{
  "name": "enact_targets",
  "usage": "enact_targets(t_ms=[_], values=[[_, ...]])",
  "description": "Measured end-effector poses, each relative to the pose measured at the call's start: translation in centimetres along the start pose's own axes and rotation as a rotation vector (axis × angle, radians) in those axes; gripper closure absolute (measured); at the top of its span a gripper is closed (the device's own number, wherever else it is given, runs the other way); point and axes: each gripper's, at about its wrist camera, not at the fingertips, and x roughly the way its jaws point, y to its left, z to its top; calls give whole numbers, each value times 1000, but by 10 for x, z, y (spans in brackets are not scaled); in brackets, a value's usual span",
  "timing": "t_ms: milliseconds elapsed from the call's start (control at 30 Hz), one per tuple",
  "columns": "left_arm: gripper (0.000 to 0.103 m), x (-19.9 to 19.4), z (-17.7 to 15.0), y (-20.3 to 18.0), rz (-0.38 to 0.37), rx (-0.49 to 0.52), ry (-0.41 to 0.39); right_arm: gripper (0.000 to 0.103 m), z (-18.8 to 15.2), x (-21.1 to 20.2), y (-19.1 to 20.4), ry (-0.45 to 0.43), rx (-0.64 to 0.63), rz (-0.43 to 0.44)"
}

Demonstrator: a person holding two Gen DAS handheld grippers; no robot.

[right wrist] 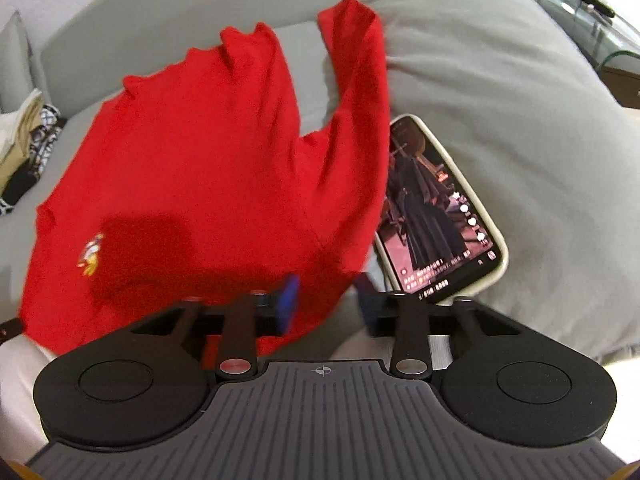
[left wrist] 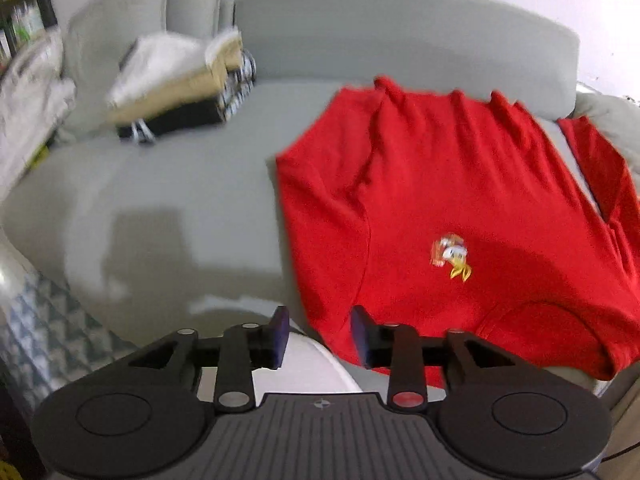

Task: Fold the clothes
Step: 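Lay the shirt flat on the sofa with both tools and open them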

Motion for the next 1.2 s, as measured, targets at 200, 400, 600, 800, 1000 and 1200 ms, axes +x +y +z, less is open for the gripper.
enact_targets(t_ms=[200,400,600,800,1000,1200], values=[[71,-5,8,-36,-192,99,-91,74,-17,-13,18,-47,-47,84],[89,50,-2,-74,-181,249,29,77,-23,25,62,-44,-230,40],[90,53,-1,-50,-255,157,212,78,-43,23,64,109,-267,20],[85,2,35,-40,-345,130,103,73,-16,-17,40,48,-95,145],[65,-37,97,-41,-445,73,-83,45,57,-109,6,-226,-4,197],[65,-1,121,-76,-461,53,-66,37,128,-120,-30,-285,-21,75]])
